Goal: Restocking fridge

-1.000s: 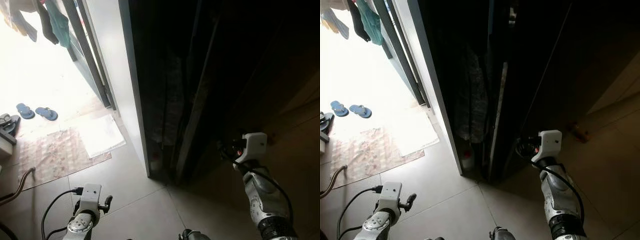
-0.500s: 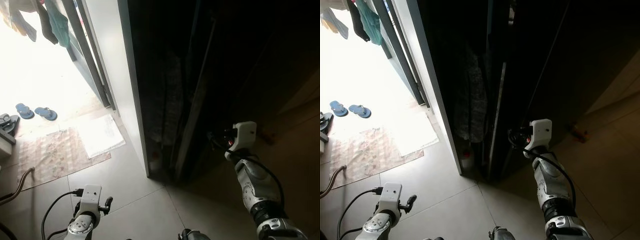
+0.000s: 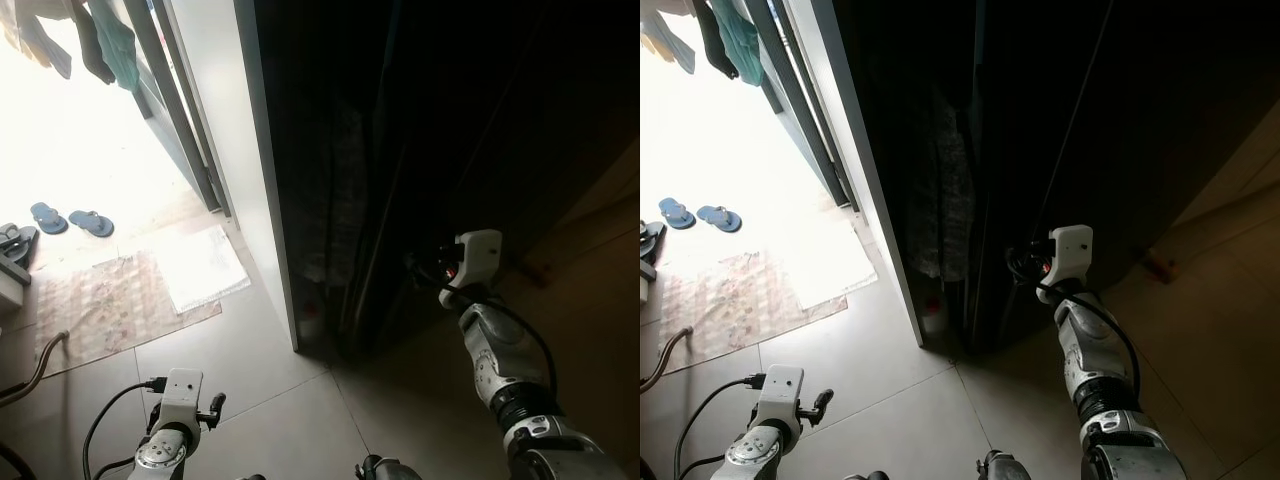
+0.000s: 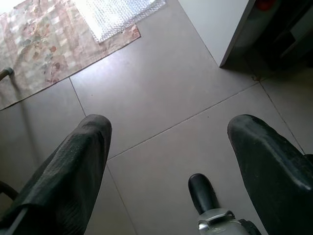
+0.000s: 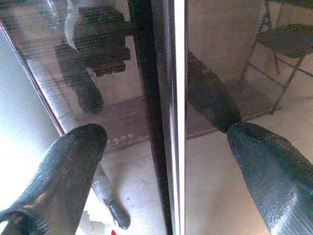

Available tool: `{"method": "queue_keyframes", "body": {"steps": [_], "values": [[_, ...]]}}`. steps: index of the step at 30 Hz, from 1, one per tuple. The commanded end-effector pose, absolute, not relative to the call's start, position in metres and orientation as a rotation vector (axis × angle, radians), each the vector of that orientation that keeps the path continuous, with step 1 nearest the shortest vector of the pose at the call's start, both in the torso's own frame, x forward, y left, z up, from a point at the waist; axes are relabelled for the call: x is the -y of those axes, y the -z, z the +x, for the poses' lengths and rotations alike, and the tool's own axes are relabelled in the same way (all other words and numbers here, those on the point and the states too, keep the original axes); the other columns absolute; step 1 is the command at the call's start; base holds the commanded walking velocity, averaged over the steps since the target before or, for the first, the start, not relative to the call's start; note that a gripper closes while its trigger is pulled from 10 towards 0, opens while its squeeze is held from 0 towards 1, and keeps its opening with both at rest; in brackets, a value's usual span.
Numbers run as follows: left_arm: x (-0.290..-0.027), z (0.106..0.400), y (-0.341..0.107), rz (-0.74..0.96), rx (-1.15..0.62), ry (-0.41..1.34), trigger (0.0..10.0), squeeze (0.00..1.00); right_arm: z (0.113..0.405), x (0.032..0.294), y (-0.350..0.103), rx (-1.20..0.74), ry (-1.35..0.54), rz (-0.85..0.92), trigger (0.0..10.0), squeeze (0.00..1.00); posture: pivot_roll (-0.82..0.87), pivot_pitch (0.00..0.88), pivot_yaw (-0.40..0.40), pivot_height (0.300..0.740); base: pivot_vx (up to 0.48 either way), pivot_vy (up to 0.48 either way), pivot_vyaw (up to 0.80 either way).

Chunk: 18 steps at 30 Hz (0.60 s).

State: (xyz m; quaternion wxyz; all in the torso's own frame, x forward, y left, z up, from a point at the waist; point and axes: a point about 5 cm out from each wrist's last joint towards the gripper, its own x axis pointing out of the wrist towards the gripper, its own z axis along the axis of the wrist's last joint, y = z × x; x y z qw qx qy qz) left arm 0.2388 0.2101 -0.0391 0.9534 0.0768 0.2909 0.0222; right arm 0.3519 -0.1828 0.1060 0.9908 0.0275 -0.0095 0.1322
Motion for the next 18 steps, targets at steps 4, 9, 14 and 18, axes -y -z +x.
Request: {"method": "queue_keyframes", "body": {"steps": [4, 9, 14, 18], "values": [[-0.214, 0.232, 0.043, 0.153, -0.614, -0.072, 10.0, 0.00, 0.359, 0.174, -0.116, 0.044, -0.302, 0.051, 10.0, 0.00, -0.15, 0.190, 0.005, 0.740, 0.000, 0.000, 0.00], [-0.212, 0.234, 0.042, 0.150, -0.608, -0.074, 10.0, 0.00, 0.366, 0.160, -0.124, 0.055, -0.362, 0.031, 10.0, 0.00, -0.14, 0.191, 0.001, 0.740, 0.000, 0.000, 0.00], [-0.208, 0.236, 0.042, 0.137, -0.596, -0.076, 10.0, 0.00, 0.371, 0.153, -0.131, 0.067, -0.386, 0.040, 10.0, 0.00, -0.13, 0.191, -0.015, 0.740, 0.000, 0.000, 0.00], [-0.205, 0.238, 0.041, 0.129, -0.585, -0.078, 10.0, 0.00, 0.374, 0.148, -0.136, 0.072, -0.410, 0.038, 10.0, 0.00, -0.13, 0.194, -0.032, 0.740, 0.000, 0.000, 0.00]]}}
